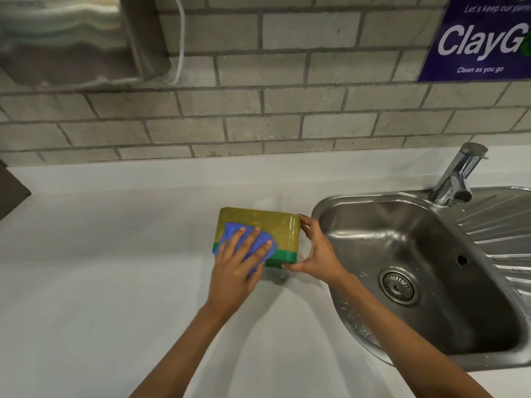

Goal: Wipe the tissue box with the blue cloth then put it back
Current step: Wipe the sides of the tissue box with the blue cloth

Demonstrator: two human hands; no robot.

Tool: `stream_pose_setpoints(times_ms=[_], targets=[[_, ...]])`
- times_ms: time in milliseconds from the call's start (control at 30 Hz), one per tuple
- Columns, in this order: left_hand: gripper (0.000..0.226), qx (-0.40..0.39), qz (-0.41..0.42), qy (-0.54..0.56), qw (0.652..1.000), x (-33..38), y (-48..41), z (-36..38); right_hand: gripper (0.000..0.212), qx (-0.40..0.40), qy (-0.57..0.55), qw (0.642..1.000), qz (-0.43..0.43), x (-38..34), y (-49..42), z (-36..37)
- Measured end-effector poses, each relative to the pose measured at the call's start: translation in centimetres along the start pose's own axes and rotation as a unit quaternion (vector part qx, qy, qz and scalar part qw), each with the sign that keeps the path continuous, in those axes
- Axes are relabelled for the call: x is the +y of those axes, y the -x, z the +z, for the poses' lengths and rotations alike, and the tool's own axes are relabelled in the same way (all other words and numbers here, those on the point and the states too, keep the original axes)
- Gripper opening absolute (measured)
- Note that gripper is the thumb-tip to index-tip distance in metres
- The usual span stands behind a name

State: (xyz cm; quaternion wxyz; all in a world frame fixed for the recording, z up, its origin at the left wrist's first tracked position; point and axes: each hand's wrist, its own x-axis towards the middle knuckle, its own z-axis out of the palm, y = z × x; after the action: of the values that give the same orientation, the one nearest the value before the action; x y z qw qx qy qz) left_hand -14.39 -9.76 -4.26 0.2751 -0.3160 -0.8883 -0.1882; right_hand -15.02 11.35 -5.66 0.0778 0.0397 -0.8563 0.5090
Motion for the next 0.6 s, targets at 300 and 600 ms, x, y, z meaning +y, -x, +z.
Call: stream_pose_setpoints(times_ms=[300, 600], targets=[[0.036, 0.064, -0.263, 0.200, 0.942, -2.7, 1.2, -1.0, 0.104, 0.006, -0.009, 1.000, 0.011, 0.1, 0.0, 0.2], [0.035, 0.035, -0.270, 0.083, 0.959, -1.1, -3.7, -0.8, 0.104, 0.012, 0.004, 1.000, 0.006, 0.1, 0.6, 0.3]])
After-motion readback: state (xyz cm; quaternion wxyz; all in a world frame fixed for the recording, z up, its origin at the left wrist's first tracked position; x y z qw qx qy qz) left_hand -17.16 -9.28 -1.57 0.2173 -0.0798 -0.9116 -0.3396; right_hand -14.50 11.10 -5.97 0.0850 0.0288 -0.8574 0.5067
